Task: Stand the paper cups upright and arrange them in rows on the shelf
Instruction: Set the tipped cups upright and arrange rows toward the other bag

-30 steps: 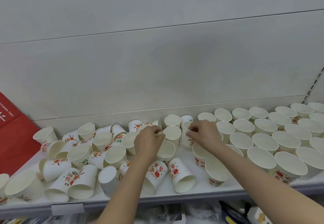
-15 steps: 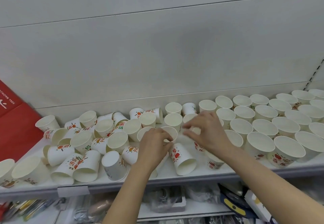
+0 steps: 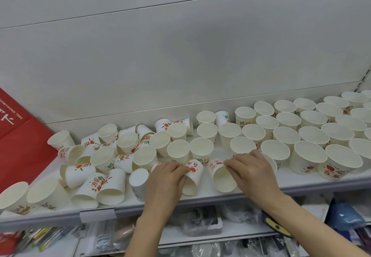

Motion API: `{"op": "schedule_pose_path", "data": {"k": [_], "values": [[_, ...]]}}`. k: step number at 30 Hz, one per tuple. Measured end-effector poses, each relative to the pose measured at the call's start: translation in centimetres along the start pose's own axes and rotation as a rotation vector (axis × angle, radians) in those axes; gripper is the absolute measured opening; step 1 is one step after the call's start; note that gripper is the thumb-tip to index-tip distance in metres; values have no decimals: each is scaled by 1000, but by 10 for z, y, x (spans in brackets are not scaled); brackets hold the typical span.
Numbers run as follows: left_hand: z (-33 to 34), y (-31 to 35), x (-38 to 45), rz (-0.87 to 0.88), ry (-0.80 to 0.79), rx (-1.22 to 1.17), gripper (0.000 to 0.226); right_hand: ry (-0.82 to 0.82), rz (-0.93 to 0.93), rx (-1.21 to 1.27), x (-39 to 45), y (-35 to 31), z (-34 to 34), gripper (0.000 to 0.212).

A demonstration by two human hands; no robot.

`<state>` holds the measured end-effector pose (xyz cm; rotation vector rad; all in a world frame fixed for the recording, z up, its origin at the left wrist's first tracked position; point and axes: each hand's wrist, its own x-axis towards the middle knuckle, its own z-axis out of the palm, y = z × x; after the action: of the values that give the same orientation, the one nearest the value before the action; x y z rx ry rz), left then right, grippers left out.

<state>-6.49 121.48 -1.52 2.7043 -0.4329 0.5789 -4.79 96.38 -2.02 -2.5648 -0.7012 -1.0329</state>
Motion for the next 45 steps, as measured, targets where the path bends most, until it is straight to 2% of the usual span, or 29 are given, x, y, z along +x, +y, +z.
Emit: {"op": "schedule_pose_path", "data": {"k": [2,4,9,11,13,17,20,22,26,30,32,35,38,42,45], "values": [[-4,4,8,11,47,-7,15,32,115,9,9,-2,-4,9],[-11,10,15,-30,23,2,8,14,236,-14,19,-4,-6,16],[-10,19,31,-207,-207,7,22,-57,393,-111,31,-13,0,16],[-7,25,34,-196,-214,12,24,-77,415,-149,31,-15,5,13],[-10,27,32,-190,-152,0,26,-92,429,-198,30,-15,10,10],[-34,4,14,-260,46,-89,22,5,375,-206,28,-13,14,10],[-48,-34,-7,-350,99,-53,21,118,259,-136,30,-22,11,6],[-47,-47,-18,-292,71,17,28,147,158,-56,32,-36,12,7],[-30,-31,-13,16,-93,114,58,78,-14,77,40,-63,26,12],[-19,-11,10,81,-189,316,79,24,-55,151,41,-68,34,14],[-18,-11,15,124,-180,370,73,3,-77,176,38,-65,32,13],[-16,-17,16,193,-145,389,42,-16,-110,203,30,-63,30,12],[-16,-21,15,154,-129,388,23,-11,-148,214,23,-63,31,11],[-15,-15,3,11,-31,172,23,21,-132,224,25,-70,28,14],[-15,-10,-7,-99,34,-24,14,-6,-143,218,34,-79,27,17]]}}
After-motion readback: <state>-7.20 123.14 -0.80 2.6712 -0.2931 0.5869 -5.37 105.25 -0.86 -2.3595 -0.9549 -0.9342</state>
